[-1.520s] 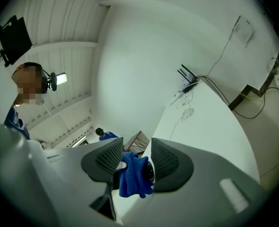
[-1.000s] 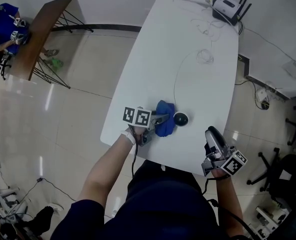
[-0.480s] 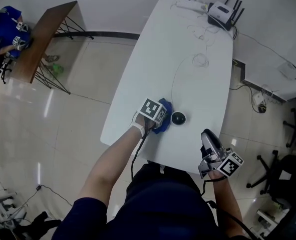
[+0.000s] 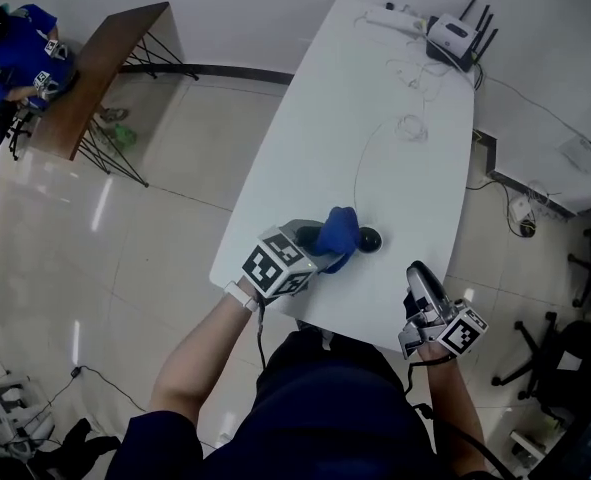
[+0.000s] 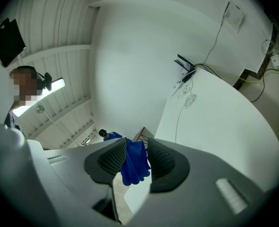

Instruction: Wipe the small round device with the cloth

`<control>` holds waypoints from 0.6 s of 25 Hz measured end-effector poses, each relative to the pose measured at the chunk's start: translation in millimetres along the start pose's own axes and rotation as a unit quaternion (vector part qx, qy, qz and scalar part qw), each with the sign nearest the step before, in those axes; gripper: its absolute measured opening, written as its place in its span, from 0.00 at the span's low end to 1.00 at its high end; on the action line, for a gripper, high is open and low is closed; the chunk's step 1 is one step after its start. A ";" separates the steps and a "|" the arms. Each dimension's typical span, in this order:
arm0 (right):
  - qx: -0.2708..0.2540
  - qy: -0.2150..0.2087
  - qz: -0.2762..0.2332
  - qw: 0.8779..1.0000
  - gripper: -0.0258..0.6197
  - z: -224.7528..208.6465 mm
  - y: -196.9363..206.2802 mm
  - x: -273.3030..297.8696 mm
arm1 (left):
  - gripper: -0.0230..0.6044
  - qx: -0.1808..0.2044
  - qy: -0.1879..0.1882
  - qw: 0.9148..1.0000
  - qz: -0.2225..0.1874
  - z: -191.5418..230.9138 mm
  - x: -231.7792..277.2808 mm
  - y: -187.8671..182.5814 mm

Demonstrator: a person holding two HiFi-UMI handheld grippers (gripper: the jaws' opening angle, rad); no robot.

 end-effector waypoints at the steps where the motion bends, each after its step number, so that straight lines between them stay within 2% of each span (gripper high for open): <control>1: 0.000 0.000 0.002 1.000 0.27 0.3 1.5 2.1 | 0.30 0.044 0.008 0.999 0.016 -9.7 6.1 -1.0; 3: -0.001 0.000 0.006 1.000 0.27 1.5 4.3 6.1 | 0.30 0.115 0.029 0.992 0.052 -27.8 21.4 2.5; 4: -0.001 0.000 0.008 1.000 0.27 2.1 5.5 7.8 | 0.30 0.138 0.041 0.987 0.068 -34.4 29.7 6.3; 6: -0.002 0.002 0.011 1.000 0.27 1.9 7.0 9.8 | 0.30 0.151 0.057 0.983 0.086 -36.8 43.2 12.6; 7: -0.002 0.003 0.011 1.000 0.27 0.9 6.7 9.8 | 0.30 0.142 0.060 0.984 0.085 -32.6 47.1 12.7; 11: 0.004 0.012 0.007 1.000 0.24 -7.0 1.8 5.7 | 0.30 0.059 0.066 0.993 0.077 -3.8 49.5 -1.7; 15: 0.022 0.009 0.008 1.000 0.23 -8.8 7.3 8.4 | 0.30 0.003 0.059 0.993 0.102 31.1 53.2 3.1</control>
Point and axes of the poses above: the fingertips, and each gripper's own axes: x forward along the fingers, z to its left, y out of its underside, the point moved 3 cm from there along -x, backward along the fingers, and after that the axes turned 3 degrees about -z, right-handed, at the moved point
